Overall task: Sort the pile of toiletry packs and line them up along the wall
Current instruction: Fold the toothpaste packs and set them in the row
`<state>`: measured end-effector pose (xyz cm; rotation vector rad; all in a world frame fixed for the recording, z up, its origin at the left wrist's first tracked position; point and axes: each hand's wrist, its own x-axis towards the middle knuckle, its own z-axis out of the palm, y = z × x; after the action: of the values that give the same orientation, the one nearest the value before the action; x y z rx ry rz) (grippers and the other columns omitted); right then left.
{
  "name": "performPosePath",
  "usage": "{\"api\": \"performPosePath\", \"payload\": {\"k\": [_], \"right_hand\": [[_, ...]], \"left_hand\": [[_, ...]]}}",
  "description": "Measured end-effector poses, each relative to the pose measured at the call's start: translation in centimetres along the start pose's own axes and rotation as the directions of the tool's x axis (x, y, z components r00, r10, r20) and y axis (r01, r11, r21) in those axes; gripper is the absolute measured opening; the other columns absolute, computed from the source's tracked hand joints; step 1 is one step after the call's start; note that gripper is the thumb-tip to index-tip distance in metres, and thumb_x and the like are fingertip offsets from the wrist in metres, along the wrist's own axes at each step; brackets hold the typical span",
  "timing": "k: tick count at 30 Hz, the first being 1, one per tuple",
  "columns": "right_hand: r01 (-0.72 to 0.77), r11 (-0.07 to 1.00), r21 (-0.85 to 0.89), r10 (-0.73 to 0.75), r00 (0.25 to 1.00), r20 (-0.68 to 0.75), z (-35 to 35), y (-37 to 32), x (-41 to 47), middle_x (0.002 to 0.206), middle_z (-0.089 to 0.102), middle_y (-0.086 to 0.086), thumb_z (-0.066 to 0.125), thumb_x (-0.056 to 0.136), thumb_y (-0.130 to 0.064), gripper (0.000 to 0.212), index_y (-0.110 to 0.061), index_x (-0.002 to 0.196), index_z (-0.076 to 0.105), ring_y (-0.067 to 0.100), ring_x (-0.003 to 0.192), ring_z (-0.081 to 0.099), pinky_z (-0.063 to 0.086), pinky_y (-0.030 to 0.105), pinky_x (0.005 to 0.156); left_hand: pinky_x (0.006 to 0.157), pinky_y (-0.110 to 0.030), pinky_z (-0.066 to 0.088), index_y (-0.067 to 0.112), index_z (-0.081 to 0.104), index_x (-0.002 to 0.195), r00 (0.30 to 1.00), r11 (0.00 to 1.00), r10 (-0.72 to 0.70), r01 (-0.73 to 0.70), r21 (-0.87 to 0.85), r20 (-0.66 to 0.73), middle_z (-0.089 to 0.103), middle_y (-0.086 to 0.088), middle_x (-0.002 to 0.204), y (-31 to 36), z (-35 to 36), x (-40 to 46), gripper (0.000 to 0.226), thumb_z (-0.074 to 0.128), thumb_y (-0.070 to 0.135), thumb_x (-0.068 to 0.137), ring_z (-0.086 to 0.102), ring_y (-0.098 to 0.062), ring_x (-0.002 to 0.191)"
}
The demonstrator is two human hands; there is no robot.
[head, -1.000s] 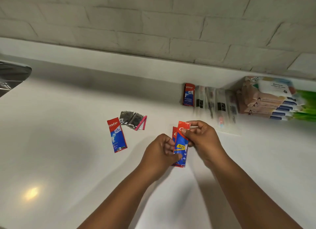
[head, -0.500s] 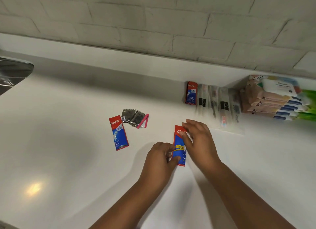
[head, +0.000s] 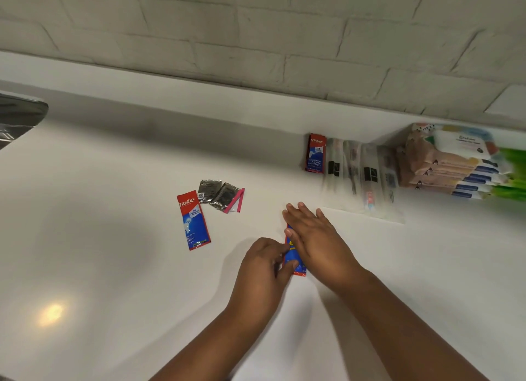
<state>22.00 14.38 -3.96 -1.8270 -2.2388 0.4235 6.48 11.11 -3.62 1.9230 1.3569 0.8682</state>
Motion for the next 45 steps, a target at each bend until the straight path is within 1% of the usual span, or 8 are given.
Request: {"api": "performPosePath", "payload": {"k": [4,8,12,16,22,31,38,45], "right_hand": [[-0.047,0.984,0.174,0.054,0.998,-0.034,-0.7,-0.2,-0.2,0.156,0.024,-0.009,0.027,0.104,-0.037,0.046,-0.025,0.147,0.033,-0.001,0.143,0.005,0.0,0.024,0.117],[-0.088,0.951,0.296,0.119,0.989,-0.09,-2.0,-1.3,-0.4,0.155,0.027,-0.013,0.03,0.099,-0.046,0.051,-0.027,0.145,0.038,-0.007,0.139,0.005,0.009,0.024,0.117],[-0.06,0.944,0.323,0.107,0.986,-0.132,-2.7,-3.7,0.0,0.155,0.027,-0.015,0.031,0.093,-0.056,0.057,-0.031,0.143,0.041,0.002,0.145,0.006,0.017,0.031,0.116],[0.029,0.97,0.243,0.01,0.987,-0.158,-1.8,-6.7,1.1,0.154,0.031,-0.008,0.043,0.095,-0.048,0.05,-0.028,0.141,0.044,0.011,0.146,0.01,0.019,0.039,0.118],[0.101,0.97,0.22,-0.07,0.987,-0.145,0.2,-9.7,2.4,0.152,0.036,-0.005,0.051,0.095,-0.042,0.048,-0.026,0.14,0.045,0.017,0.146,0.013,0.017,0.033,0.116],[0.111,0.955,0.274,-0.085,0.991,-0.104,2.2,-11.3,2.7,0.141,0.048,-0.002,0.055,0.094,-0.038,0.044,-0.022,0.135,0.052,0.019,0.135,0.035,0.03,0.031,0.111],[0.102,0.968,0.231,-0.088,0.994,-0.068,2.6,-11.6,1.7,0.147,0.043,-0.003,0.054,0.094,-0.038,0.049,-0.022,0.14,0.047,0.017,0.142,0.026,0.02,0.028,0.114],[0.089,0.975,0.205,-0.082,0.996,-0.042,2.7,-11.8,0.7,0.151,0.038,-0.004,0.052,0.095,-0.039,0.051,-0.023,0.143,0.042,0.016,0.145,0.017,0.018,0.028,0.115]], "left_hand": [[0.071,-0.017,0.047,0.023,0.066,0.11,1.0,0.999,-0.004,0.004,-0.038,-0.009,0.056,0.01,0.095,0.0,-0.5,-0.1,0.025,0.066,0.03,0.086,0.056,-0.001,0.081],[0.067,-0.007,0.043,0.022,0.063,0.111,0.986,0.998,-0.066,0.069,0.011,-0.15,0.053,0.013,0.102,-0.9,-3.2,0.5,0.027,0.061,0.036,0.088,0.056,0.001,0.083],[0.071,-0.031,0.05,0.018,0.06,0.102,0.93,0.958,-0.103,0.188,0.217,-0.352,0.052,0.006,0.097,-4.0,-7.2,1.8,0.021,0.06,0.033,0.089,0.057,-0.017,0.085],[0.071,-0.039,0.048,0.01,0.054,0.103,0.842,0.844,-0.286,0.448,0.295,-0.458,0.054,-0.009,0.102,-6.1,-10.1,2.7,0.032,0.062,0.036,0.086,0.055,-0.028,0.091],[0.071,-0.03,0.041,0.011,0.053,0.107,0.813,0.76,-0.426,0.56,0.33,-0.397,0.054,-0.009,0.104,-6.5,-10.3,3.3,0.05,0.066,0.051,0.08,0.055,-0.021,0.095],[0.073,-0.032,0.048,0.012,0.062,0.106,0.819,0.788,-0.486,0.562,0.252,-0.305,0.061,-0.009,0.105,-6.8,-11.6,2.2,0.038,0.072,0.036,0.079,0.06,-0.024,0.092],[0.075,-0.031,0.048,0.011,0.056,0.111,0.834,0.774,-0.513,0.552,0.31,-0.204,0.057,-0.01,0.108,-6.2,-11.8,0.5,0.044,0.075,0.03,0.076,0.06,-0.025,0.094],[0.072,-0.029,0.05,0.015,0.053,0.106,0.793,0.738,-0.601,0.597,0.314,-0.096,0.063,-0.002,0.1,-6.3,-12.4,-0.4,0.047,0.078,0.034,0.071,0.061,-0.018,0.091]]}}
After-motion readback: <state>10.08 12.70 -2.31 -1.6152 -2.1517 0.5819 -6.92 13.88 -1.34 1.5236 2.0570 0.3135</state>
